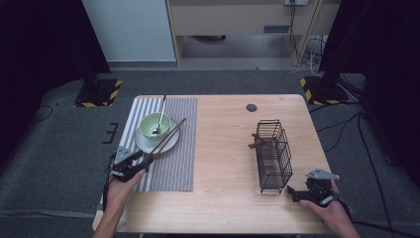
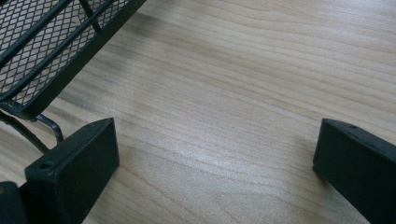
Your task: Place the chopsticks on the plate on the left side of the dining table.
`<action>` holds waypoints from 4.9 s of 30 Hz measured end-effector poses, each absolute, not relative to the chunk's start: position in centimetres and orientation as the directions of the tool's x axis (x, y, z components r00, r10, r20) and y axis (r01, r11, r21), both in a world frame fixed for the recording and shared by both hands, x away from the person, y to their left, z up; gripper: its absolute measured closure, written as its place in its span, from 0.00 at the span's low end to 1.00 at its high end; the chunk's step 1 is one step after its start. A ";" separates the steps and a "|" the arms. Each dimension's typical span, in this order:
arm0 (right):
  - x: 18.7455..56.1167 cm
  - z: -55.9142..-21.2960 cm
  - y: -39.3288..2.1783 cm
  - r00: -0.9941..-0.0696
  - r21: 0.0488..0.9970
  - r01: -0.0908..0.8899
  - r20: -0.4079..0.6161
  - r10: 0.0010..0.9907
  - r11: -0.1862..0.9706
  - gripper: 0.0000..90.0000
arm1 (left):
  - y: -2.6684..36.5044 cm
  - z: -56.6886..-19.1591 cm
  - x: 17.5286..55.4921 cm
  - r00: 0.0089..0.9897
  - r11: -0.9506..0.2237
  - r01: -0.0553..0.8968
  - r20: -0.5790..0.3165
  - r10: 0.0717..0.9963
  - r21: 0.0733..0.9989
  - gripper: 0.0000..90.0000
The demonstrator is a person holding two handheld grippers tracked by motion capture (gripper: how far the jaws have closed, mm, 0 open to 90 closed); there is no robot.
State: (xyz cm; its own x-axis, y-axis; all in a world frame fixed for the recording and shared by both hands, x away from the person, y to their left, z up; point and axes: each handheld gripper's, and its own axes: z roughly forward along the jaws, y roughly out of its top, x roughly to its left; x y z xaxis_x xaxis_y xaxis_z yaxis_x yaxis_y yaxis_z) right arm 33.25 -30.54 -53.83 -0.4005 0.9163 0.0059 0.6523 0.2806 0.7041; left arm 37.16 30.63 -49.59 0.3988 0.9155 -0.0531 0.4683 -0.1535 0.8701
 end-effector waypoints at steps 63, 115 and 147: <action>33.3 -53.8 -30.5 -0.398 0.704 0.653 0.006 0.917 0.278 0.00 | 30.1 -52.0 37.9 0.395 -0.237 0.575 -0.012 0.919 0.783 0.49; 33.3 -53.8 -30.5 -0.397 0.704 0.654 0.007 0.918 0.278 0.00 | 31.6 -51.6 37.6 0.326 -0.199 0.567 0.004 0.945 0.799 0.58; 33.2 -53.8 -30.5 -0.397 0.704 0.654 0.007 0.918 0.277 0.00 | 32.6 -51.5 38.0 0.253 -0.149 0.560 0.004 0.968 0.815 0.56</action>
